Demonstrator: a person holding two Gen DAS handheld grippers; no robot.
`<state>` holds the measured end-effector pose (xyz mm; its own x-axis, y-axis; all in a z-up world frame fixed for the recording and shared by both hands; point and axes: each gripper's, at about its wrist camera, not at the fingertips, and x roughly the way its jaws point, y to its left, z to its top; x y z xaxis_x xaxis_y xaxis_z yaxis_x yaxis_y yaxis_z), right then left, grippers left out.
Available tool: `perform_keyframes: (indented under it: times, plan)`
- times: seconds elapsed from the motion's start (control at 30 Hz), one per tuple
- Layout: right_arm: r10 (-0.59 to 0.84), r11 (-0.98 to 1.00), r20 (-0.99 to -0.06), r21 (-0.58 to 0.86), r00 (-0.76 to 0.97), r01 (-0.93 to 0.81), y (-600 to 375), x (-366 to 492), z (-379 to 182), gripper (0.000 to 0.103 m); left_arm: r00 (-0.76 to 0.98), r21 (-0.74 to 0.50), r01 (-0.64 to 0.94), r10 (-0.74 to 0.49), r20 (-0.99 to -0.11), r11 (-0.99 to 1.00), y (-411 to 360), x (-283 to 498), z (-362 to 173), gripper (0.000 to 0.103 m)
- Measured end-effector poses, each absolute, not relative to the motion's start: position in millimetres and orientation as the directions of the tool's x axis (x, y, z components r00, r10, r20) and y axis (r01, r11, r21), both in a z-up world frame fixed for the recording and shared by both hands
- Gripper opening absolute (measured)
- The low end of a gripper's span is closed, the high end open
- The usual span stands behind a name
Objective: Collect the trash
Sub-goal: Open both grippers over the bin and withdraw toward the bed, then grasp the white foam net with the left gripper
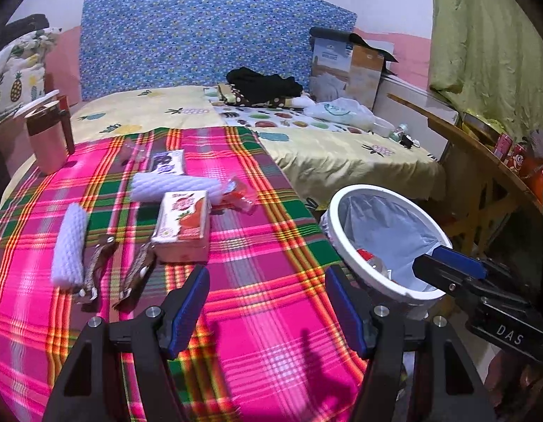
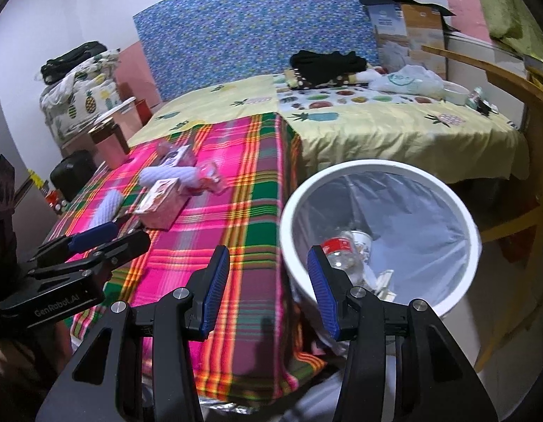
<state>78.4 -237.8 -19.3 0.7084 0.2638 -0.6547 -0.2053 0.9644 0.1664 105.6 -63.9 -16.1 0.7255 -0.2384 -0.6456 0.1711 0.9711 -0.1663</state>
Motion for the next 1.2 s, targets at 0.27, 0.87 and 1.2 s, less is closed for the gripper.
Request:
perform_keyframes:
  times: [0.27,0.87,1.2]
  plan:
    - [0.309,0.95,-0.661,0.177,0.684,-0.258,-221.4,75.5,-23.0,0.048,0.734,-0.167,0.123,-0.203,-0.648,0.978,-40.7,93.0,-19.9,0.068]
    - [0.37,0.924,-0.675,0.194,0.638,-0.331,-188.4,86.4,-27.0,0.048,0.745,-0.188,-0.064,-0.078,-0.662,0.98,35.0,92.7,-30.1,0.068]
    - [0.397,0.912,-0.687,0.221,0.609,-0.345,-168.2,103.3,-31.0,0.048,0.743,-0.162,-0.16,0.011,-0.669,0.974,78.7,109.6,-32.7,0.068]
